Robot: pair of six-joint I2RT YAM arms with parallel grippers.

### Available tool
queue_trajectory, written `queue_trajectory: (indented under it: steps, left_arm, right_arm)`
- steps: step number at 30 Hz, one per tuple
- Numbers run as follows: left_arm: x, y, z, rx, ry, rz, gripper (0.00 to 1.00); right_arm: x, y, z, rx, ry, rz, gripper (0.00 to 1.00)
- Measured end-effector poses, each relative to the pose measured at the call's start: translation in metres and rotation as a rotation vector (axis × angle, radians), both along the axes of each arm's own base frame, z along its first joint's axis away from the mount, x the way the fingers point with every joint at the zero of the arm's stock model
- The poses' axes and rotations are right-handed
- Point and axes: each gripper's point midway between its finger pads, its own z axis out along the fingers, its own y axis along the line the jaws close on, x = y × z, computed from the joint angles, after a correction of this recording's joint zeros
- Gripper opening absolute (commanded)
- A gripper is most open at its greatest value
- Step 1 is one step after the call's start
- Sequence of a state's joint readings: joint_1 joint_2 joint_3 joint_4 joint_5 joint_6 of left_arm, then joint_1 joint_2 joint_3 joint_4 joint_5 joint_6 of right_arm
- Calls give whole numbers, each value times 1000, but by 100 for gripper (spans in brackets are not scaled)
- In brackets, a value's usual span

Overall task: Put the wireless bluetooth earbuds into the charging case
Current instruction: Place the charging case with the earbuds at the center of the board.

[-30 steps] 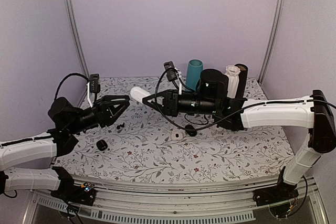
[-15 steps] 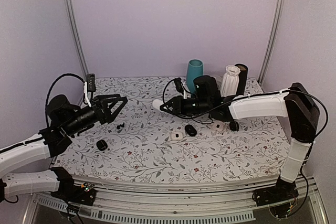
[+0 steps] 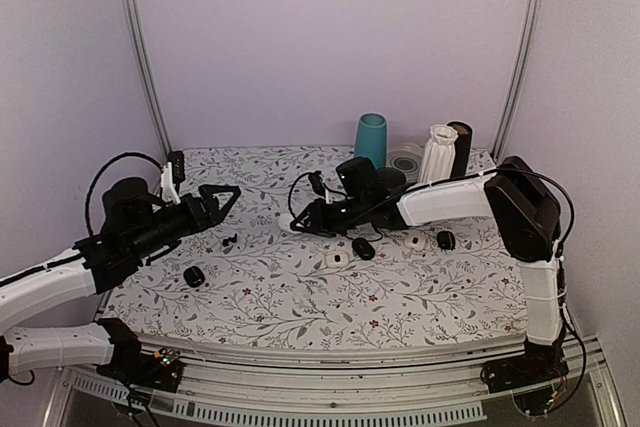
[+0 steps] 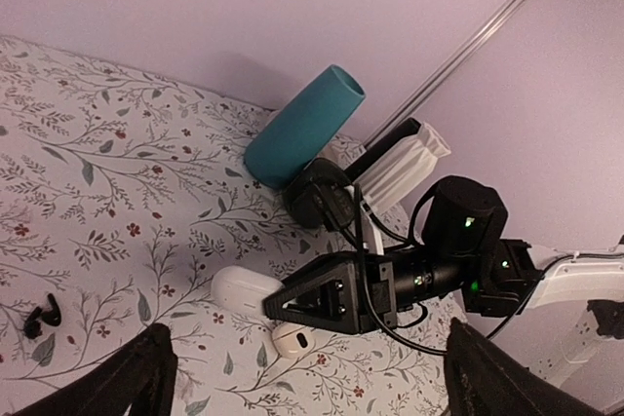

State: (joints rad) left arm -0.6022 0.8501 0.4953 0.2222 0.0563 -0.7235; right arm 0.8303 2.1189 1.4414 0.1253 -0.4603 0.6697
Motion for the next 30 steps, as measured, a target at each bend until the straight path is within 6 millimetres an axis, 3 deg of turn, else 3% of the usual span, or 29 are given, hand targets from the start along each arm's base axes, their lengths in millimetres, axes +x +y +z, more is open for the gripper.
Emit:
queue_trajectory:
  steps: [8,14,18,23,25,30]
  left_arm:
    - [9,10,-14,70,52,59,96]
    - [7,15,-16,88,37,70,96]
    - [8,17,-30,128,78,77,96]
    - [10,17,-50,168,138,76,96]
    - [9,17,-54,176,150,74,96]
    - [11,17,-56,183,160,75,96]
  right_arm:
    - [-2,9,-35,-33,73,40,3]
    - [-4,10,-51,-53,113,44,4]
    - [-4,13,-60,-58,135,48,5]
    - [-3,14,-72,-78,155,48,20]
    - [-4,13,-74,-88,162,48,30]
    - [-4,12,-76,-111,153,46,45]
